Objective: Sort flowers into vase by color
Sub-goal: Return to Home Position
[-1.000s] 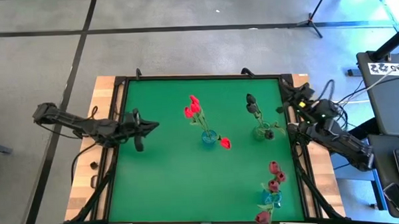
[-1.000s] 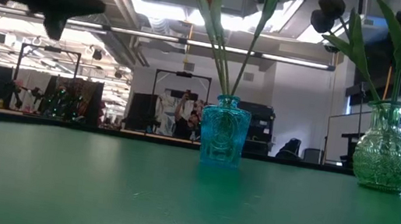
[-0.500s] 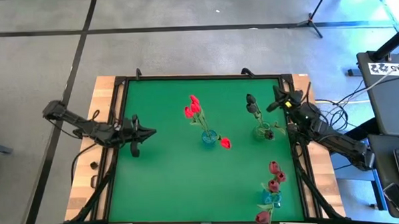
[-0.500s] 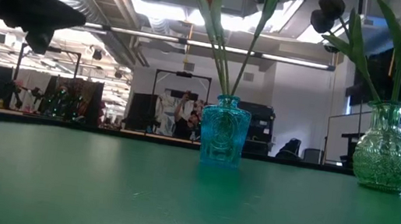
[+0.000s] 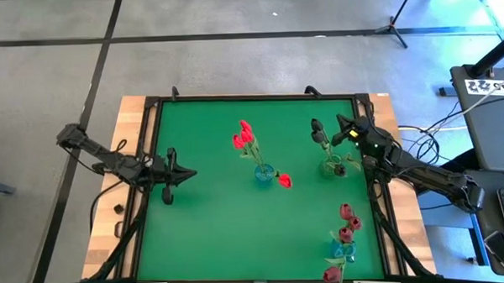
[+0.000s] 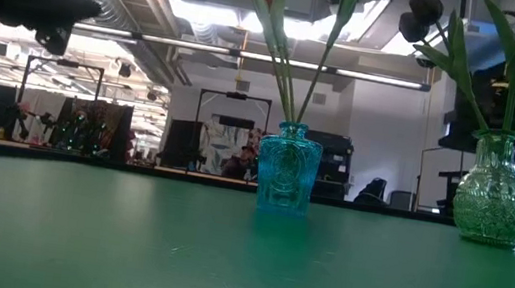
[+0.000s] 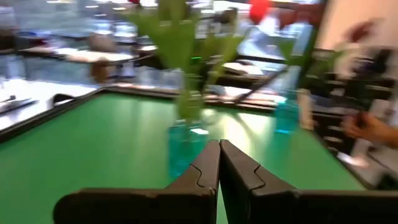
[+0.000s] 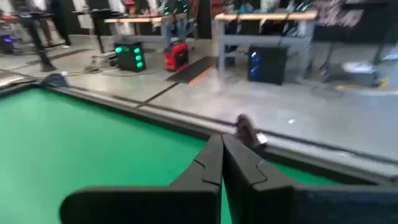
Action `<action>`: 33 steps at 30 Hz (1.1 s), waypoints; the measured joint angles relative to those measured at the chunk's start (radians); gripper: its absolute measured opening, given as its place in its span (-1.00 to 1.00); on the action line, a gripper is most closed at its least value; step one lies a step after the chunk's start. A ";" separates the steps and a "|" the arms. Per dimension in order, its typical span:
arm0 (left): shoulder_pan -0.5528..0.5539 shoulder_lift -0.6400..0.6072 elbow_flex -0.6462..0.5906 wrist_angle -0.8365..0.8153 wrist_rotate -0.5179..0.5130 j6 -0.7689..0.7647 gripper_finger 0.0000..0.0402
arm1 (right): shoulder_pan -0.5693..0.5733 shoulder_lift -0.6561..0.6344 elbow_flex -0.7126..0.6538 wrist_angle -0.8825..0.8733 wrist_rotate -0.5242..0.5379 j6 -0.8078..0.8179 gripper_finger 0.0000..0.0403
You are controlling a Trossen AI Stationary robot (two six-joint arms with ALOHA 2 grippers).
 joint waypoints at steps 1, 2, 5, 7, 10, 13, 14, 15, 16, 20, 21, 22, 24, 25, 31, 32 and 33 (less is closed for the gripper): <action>0.017 -0.002 0.000 0.004 0.057 0.014 -0.98 | 0.000 0.008 0.000 -0.001 -0.025 0.029 -0.97; 0.038 -0.002 0.000 0.013 0.110 0.021 -0.98 | 0.000 0.014 0.000 -0.003 -0.060 0.060 -0.97; 0.119 -0.002 0.000 0.035 0.248 0.022 -0.98 | 0.000 0.031 -0.001 -0.014 -0.198 0.146 -0.97; 0.178 -0.001 0.000 0.039 0.324 0.008 -0.98 | 0.001 0.041 -0.001 -0.015 -0.250 0.158 -0.97; 0.254 -0.001 0.000 0.036 0.381 -0.063 -0.98 | 0.001 0.051 -0.002 -0.012 -0.245 0.134 -0.97; 0.288 -0.001 0.000 0.014 0.407 -0.126 -0.98 | 0.000 0.052 -0.002 -0.011 -0.217 0.122 -0.97; 0.292 -0.001 0.000 -0.005 0.391 -0.140 -0.98 | 0.000 0.053 -0.002 -0.012 -0.214 0.115 -0.97; 0.295 -0.001 0.000 -0.027 0.358 -0.166 -0.98 | 0.000 0.053 -0.002 -0.017 -0.214 0.107 -0.97; 0.296 0.000 0.000 -0.051 0.317 -0.186 -0.98 | 0.000 0.053 -0.002 -0.017 -0.214 0.104 -0.97; 0.296 0.000 0.000 -0.100 0.197 -0.193 -0.96 | 0.000 0.053 -0.002 -0.010 -0.217 0.104 -0.97; 0.296 0.000 0.000 -0.102 0.186 -0.193 -0.95 | 0.000 0.053 -0.002 -0.006 -0.218 0.104 -0.97; 0.296 0.000 0.000 -0.100 0.181 -0.193 -0.95 | 0.000 0.053 -0.003 -0.002 -0.218 0.104 -0.97; 0.296 0.000 0.000 -0.101 0.181 -0.193 -0.94 | 0.000 0.053 -0.003 0.000 -0.218 0.104 -0.97; 0.296 0.000 0.000 -0.101 0.181 -0.193 -0.94 | 0.000 0.053 -0.003 -0.001 -0.218 0.104 -0.97; 0.296 0.000 0.000 -0.100 0.181 -0.193 -0.94 | 0.000 0.053 -0.003 0.001 -0.221 0.104 -0.97; 0.296 0.000 0.000 -0.100 0.181 -0.193 -0.94 | 0.000 0.053 -0.003 0.001 -0.221 0.104 -0.97; 0.296 0.000 0.000 -0.100 0.181 -0.193 -0.94 | 0.000 0.053 -0.003 0.001 -0.221 0.104 -0.97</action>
